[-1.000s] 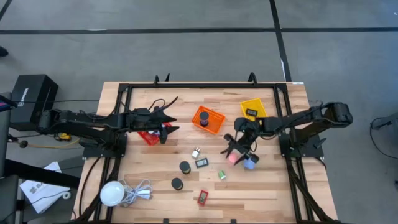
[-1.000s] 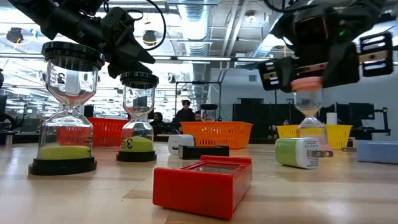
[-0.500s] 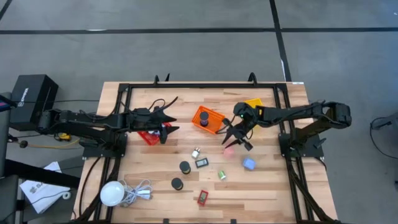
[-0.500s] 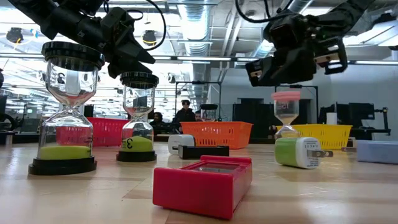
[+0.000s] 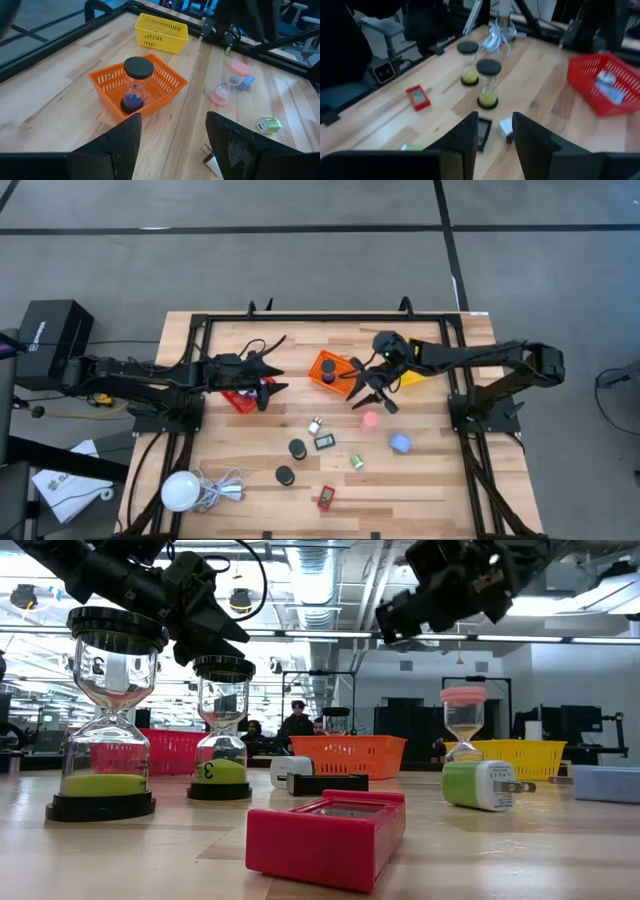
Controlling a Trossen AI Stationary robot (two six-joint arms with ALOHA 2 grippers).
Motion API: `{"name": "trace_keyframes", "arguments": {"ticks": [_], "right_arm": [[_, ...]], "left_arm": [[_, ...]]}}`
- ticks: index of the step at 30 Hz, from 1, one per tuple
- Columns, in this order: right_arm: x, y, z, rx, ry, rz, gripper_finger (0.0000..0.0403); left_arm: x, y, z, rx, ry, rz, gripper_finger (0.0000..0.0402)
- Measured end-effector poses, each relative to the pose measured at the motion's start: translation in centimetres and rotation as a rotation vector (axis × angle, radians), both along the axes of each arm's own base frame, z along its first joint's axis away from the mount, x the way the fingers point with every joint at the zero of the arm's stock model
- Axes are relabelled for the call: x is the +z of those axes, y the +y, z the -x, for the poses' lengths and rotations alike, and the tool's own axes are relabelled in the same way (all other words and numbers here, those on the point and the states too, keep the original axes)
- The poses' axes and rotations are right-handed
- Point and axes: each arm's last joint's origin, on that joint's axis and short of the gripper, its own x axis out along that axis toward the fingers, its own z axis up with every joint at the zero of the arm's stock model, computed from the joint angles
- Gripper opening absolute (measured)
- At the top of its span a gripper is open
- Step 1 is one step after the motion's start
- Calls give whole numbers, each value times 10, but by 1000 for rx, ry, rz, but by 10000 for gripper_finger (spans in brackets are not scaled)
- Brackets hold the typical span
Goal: Pick & Place Office items
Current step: Put the pink hourglass into the orange basket
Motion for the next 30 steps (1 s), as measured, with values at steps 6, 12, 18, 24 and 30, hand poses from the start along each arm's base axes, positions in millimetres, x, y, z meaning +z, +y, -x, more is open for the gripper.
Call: {"name": "trace_keyframes", "arguments": {"ticks": [6, 12, 18, 24, 30], "right_arm": [[15, -1, -2, -15, 88, -44, 108], [23, 9, -3, 13, 156, -62, 133], [32, 20, 4, 6, 251, -49, 167], [42, 28, 29, 8, 328, 2, 171], [29, 45, 48, 123, 242, 8, 170]], "left_arm": [[0, 0, 0, 0, 0, 0, 218], [0, 0, 0, 0, 0, 0, 218], [0, 0, 0, 0, 0, 0, 218], [0, 0, 0, 0, -3, 0, 218], [1, 0, 0, 0, -9, -1, 218]]}}
